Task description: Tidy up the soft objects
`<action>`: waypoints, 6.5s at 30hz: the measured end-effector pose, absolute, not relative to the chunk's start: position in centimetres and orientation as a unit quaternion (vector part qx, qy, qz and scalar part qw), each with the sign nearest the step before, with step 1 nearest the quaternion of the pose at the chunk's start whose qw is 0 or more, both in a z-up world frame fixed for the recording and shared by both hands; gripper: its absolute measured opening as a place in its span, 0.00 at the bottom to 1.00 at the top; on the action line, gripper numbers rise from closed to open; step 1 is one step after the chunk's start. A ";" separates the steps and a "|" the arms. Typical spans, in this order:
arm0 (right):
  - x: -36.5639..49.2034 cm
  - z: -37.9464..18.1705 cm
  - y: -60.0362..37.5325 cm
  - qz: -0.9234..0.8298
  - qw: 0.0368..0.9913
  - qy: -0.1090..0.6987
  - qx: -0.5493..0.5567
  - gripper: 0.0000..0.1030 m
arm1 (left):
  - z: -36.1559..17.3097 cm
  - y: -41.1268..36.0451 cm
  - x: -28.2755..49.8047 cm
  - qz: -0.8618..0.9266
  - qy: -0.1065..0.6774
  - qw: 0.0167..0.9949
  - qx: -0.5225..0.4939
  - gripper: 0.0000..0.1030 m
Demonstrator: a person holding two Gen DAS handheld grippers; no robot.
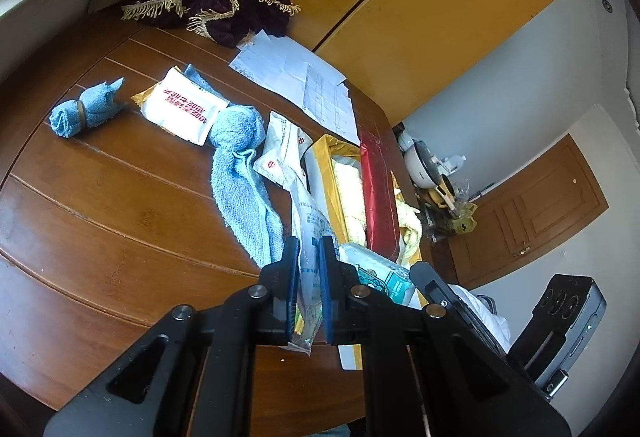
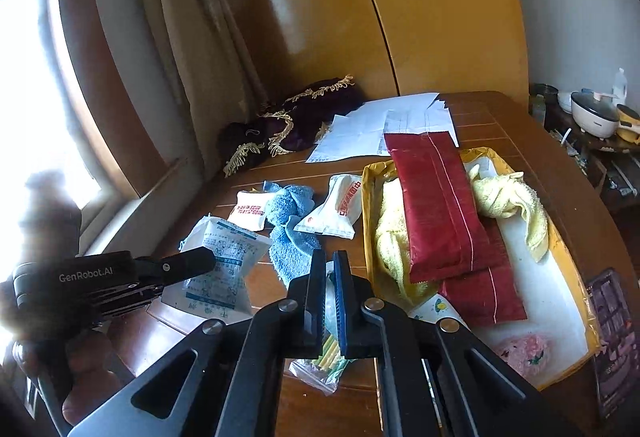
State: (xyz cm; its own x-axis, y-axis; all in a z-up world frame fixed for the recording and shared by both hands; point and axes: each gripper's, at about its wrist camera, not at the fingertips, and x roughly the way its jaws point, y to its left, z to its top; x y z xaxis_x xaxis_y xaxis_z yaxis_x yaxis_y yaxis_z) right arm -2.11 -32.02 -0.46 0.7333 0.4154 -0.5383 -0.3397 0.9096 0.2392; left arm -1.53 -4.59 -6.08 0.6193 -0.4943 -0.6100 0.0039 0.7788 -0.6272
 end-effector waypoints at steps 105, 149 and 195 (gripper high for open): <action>-1.3 -3.3 -33.5 0.205 0.914 0.335 0.099 0.57 | -14.4 -10.2 -3.5 -0.092 0.444 0.879 -0.150 0.03; 2.7 -3.7 -26.2 0.283 0.871 0.392 0.082 0.57 | -15.1 -5.6 -4.2 -0.040 0.428 0.881 -0.198 0.02; 8.1 0.6 -23.7 0.142 0.930 0.338 0.022 0.13 | -13.6 -3.0 -3.6 -0.062 0.411 0.873 -0.254 0.02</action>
